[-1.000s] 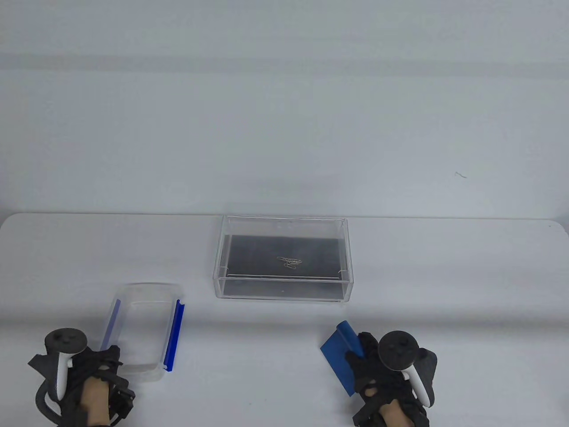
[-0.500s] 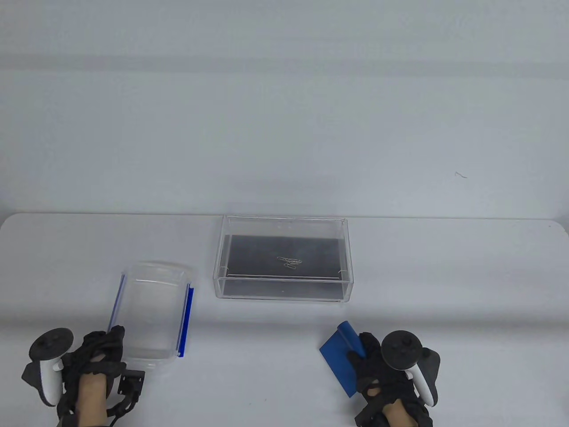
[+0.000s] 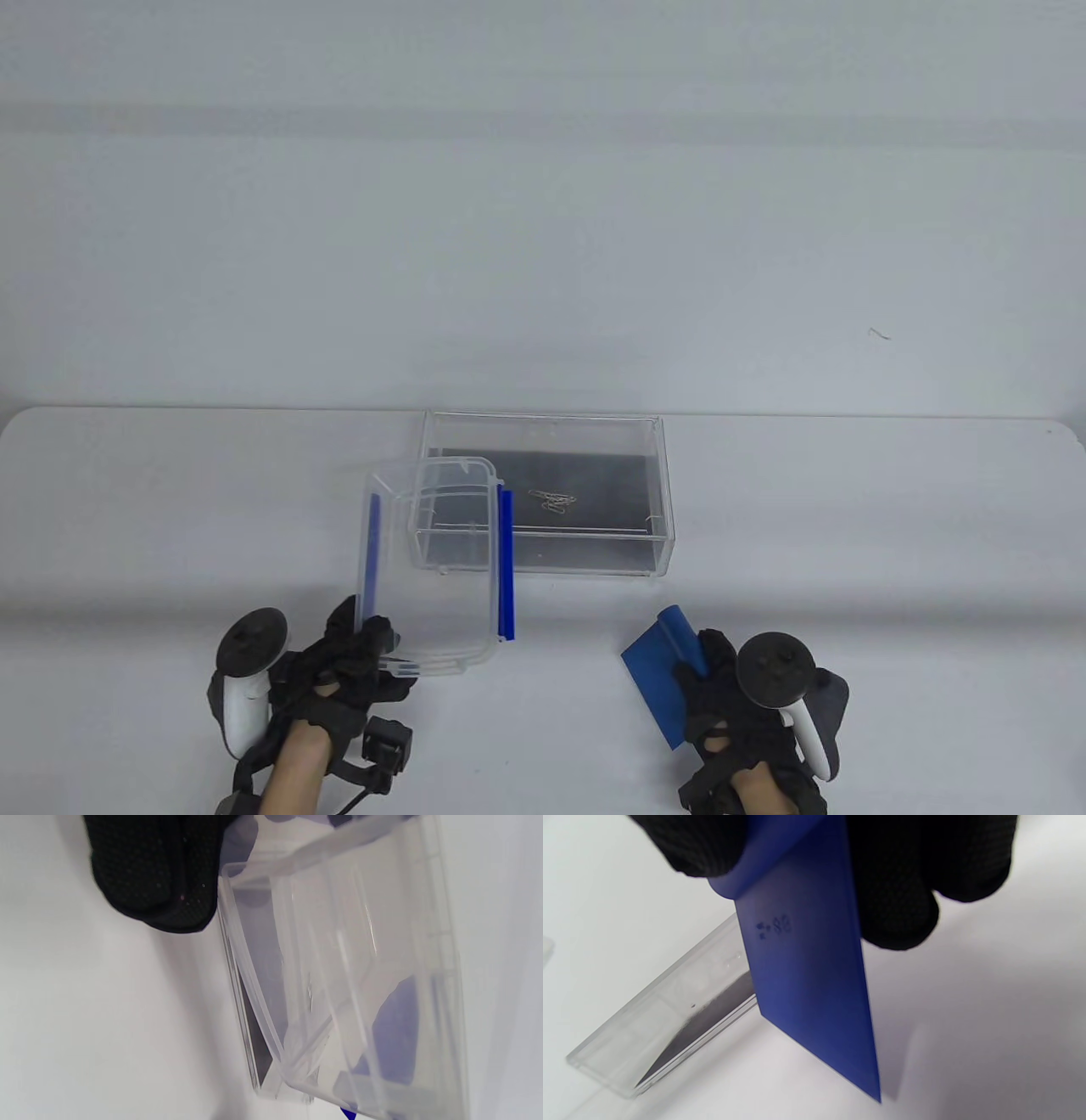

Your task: Scrape paper clips from drawer organizer into plastic box

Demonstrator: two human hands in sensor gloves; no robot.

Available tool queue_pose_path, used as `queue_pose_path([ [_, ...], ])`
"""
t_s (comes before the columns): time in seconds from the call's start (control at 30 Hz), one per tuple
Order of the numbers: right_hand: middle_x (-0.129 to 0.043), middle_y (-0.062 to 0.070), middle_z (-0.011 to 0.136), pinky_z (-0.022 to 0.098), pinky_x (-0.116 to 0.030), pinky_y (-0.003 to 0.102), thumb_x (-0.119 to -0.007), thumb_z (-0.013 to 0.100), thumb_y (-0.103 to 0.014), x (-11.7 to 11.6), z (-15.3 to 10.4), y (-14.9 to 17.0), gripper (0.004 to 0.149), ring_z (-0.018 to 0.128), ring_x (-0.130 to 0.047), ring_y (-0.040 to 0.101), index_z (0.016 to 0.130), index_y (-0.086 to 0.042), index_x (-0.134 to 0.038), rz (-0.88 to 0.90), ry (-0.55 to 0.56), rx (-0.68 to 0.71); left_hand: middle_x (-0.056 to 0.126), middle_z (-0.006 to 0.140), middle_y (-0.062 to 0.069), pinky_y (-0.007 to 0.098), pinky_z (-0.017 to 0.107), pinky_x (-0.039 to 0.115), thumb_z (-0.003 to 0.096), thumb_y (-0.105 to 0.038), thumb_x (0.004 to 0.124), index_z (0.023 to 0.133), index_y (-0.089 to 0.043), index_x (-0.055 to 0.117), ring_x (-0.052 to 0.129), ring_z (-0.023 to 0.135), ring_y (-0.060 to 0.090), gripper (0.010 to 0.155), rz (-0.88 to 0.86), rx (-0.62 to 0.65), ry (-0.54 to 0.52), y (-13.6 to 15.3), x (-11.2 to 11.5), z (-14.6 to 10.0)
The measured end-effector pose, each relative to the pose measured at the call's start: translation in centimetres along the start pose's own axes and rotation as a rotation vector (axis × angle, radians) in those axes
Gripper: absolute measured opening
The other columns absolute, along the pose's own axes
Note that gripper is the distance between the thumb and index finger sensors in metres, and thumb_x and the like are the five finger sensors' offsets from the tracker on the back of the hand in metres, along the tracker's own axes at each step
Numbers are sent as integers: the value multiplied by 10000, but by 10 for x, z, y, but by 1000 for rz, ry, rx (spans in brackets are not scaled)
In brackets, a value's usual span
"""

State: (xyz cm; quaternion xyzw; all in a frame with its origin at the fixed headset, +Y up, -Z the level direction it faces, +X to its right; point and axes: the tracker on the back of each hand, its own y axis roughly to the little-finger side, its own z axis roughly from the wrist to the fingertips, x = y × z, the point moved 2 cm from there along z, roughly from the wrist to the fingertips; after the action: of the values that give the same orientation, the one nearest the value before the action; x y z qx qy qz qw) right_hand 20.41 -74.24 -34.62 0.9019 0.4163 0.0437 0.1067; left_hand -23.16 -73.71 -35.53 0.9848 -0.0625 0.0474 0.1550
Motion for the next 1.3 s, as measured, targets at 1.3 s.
queue_pose_path([
  [1.3, -604, -3, 1024, 737, -545, 524, -802, 431, -257, -15, 117, -188, 622, 951, -674, 288, 938, -432, -485, -235, 91, 429, 237, 961, 267, 465, 527, 795, 512, -513, 508, 943, -48, -9, 775, 759, 462, 818, -7, -261, 256, 58, 88, 17],
])
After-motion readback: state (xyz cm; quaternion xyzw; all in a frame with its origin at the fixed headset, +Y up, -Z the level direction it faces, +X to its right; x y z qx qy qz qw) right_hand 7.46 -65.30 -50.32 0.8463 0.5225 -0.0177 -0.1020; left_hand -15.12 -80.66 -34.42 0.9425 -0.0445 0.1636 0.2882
